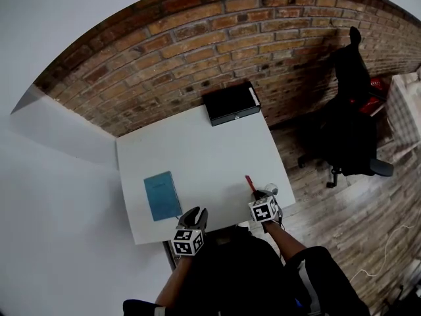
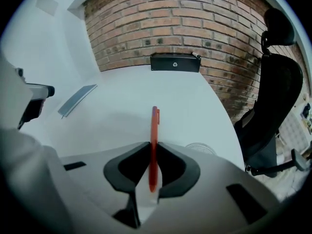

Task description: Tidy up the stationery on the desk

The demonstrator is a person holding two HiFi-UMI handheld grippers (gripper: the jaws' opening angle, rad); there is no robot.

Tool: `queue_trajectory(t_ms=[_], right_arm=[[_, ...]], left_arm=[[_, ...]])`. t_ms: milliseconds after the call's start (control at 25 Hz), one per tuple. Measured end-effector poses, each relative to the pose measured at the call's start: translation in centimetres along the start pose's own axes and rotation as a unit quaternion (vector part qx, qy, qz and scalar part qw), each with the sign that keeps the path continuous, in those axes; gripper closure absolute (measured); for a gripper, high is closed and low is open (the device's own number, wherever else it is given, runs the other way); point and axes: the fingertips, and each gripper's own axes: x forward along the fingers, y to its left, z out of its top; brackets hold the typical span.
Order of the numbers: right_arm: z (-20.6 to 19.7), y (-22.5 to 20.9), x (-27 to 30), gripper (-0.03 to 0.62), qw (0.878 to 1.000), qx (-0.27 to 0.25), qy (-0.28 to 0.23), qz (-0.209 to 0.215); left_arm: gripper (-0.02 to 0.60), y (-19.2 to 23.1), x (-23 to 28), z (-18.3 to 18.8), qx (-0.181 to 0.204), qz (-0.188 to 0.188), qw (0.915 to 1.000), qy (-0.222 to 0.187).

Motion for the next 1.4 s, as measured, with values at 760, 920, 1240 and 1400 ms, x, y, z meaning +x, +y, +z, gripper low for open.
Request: queue_trajectory(t_ms=[760, 920, 1240, 1400], right_arm=[[3.0, 6.3, -0.3, 0.53, 0.999, 0.041, -0.02, -0.026], [4.3, 9.0, 0.1, 0.53, 0.999, 0.039, -0.03, -0.023], [6.3, 14.2, 0.7, 0.53, 0.998, 0.059, -0.026, -0.015], [7.2, 16.6, 1.2, 0.53, 0.998, 0.055, -0.028, -0.008]], left_arm=[[0.462, 6.1, -3.9, -1.2, -0.013, -0.025, 0.9995, -0.017], [0.463, 8.0, -5.2, -1.6, -0.017, -0.025, 0.9993, -0.023], [0.463, 11.1, -7.0, -1.8, -0.026, -0.028, 0.9987, -0.033], [0.463, 12.9, -8.1, -2.1, -0.028, -0.024, 0.9988, -0.032]])
